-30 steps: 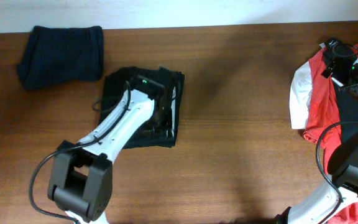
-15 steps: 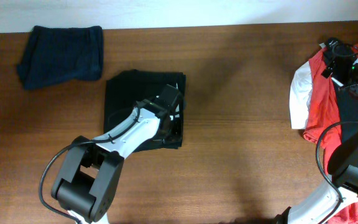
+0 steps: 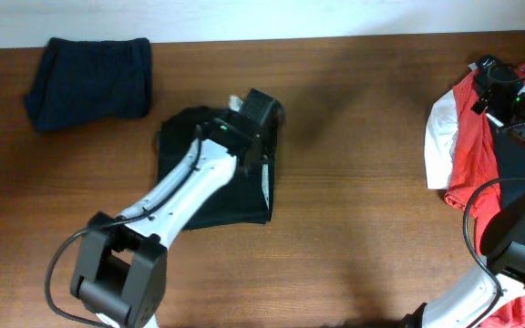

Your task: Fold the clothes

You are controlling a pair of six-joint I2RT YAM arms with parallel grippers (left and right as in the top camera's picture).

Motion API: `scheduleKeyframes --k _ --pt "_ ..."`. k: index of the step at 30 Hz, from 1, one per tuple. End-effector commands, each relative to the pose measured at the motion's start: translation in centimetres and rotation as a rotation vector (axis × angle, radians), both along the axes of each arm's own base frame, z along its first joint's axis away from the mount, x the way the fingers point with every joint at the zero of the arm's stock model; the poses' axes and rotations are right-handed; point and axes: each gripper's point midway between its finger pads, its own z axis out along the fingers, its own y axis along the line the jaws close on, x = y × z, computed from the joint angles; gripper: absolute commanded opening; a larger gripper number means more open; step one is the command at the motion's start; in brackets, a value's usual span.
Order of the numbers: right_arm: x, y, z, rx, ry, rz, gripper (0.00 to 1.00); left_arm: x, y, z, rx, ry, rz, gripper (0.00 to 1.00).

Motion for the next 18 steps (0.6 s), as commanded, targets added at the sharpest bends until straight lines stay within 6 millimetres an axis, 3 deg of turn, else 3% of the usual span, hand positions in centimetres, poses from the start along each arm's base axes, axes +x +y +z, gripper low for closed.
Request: scheduleKeyframes --k 1,3,7,11,13,14,17,18 --pt "0.1 -0.2 1.2 -0.018 -0.023 -0.014 0.99 3.7 6.3 0.3 0.11 -0.09 0.164 0.18" --pt "0.1 -0.2 1.2 -0.018 -0.023 -0.014 0.99 5.2 8.0 -1.6 0.114 -0.079 0.211 0.18" --pt "0.1 -0.2 1.2 -0.018 -0.023 -0.014 0.98 7.7 9.5 -8.1 0.127 -0.047 0.255 0.18" --pt "0.1 -0.2 1.2 -0.018 -0.023 -0.014 0.99 9.7 9.2 -9.8 0.115 -0.108 0.269 0.19" --pt "0.1 -0.2 1.2 -0.018 -0.023 -0.013 0.99 10.5 9.1 -9.1 0.103 -0.144 0.274 0.27" --pt "0.1 -0.2 1.2 -0.018 -0.023 -0.014 0.99 11.1 9.1 -8.2 0.12 -0.167 0.262 0.38" --pt "0.1 -0.2 1.2 -0.018 -0.023 -0.014 0.99 11.8 8.9 -4.0 0.165 -0.159 0.187 0.53" --pt "0.1 -0.2 1.2 -0.018 -0.023 -0.014 0.99 11.6 8.9 -0.9 0.168 -0.154 0.187 0.94"
